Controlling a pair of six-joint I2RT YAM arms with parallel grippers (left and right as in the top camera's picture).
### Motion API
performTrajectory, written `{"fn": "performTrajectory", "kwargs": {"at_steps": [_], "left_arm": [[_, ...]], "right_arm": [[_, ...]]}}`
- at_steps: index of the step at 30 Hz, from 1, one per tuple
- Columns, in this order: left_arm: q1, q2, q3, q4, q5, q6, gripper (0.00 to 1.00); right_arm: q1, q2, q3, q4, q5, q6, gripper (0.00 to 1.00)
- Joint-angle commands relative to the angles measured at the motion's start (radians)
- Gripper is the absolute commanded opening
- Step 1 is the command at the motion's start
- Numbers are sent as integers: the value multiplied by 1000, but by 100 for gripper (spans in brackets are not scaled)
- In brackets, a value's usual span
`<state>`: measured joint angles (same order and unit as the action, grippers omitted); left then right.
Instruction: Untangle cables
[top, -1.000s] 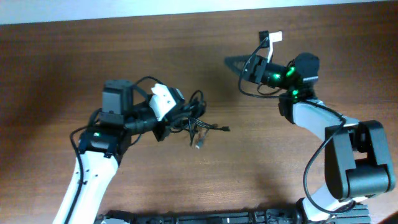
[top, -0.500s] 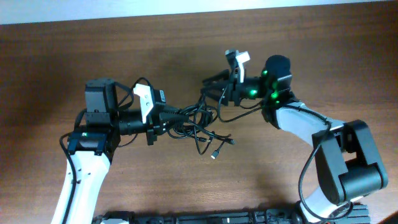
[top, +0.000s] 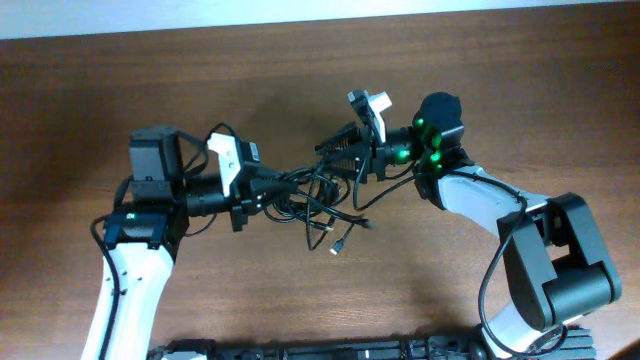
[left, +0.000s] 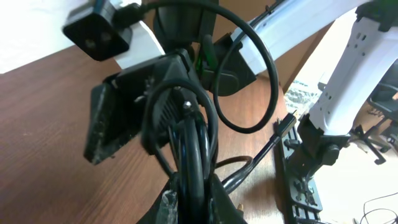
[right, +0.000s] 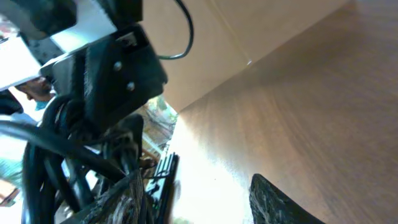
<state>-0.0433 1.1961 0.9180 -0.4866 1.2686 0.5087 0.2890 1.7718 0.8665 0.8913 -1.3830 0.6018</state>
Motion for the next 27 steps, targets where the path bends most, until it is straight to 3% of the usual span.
{"fn": "performTrajectory", "kwargs": {"at_steps": [1,13,16,27], "left_arm": [[47,1,0,6,56,13,0],[61,1,0,6,47,13,0],[89,1,0,6,44,13,0],[113,1,0,1,45,20,0]], "right_arm": [[6,-9,3,7,-109,2,55],[56,-9,3,7,-80,8,57],[31,-9,3,7,-72,9,63],[105,-9,3,7,-7,17,69]]}}
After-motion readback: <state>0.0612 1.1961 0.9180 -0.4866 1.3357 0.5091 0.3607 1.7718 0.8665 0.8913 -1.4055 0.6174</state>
